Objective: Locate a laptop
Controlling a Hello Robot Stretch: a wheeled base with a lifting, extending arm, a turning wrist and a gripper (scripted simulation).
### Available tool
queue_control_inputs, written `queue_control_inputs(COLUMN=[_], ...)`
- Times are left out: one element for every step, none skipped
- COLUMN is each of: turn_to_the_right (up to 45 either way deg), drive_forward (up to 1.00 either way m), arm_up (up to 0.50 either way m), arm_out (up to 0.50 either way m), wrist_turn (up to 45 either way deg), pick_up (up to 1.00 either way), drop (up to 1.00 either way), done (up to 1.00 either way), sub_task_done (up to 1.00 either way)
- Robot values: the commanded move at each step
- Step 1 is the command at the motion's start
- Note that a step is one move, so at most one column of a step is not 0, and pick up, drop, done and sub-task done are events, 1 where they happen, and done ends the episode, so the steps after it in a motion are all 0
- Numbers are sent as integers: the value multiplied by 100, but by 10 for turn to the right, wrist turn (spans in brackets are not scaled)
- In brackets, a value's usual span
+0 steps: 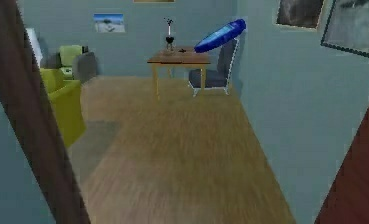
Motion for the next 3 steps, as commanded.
queue_control_inputs(turn_to_the_right=[90,0,-450], drive_forward=[0,70,0], arm_up=[0,0,0], arm_out=[0,0,0], wrist_turn=[0,0,0], pick_up=[0,0,0], drop=[0,0,0], done=[0,0,0], sub_task_done=[0,0,0])
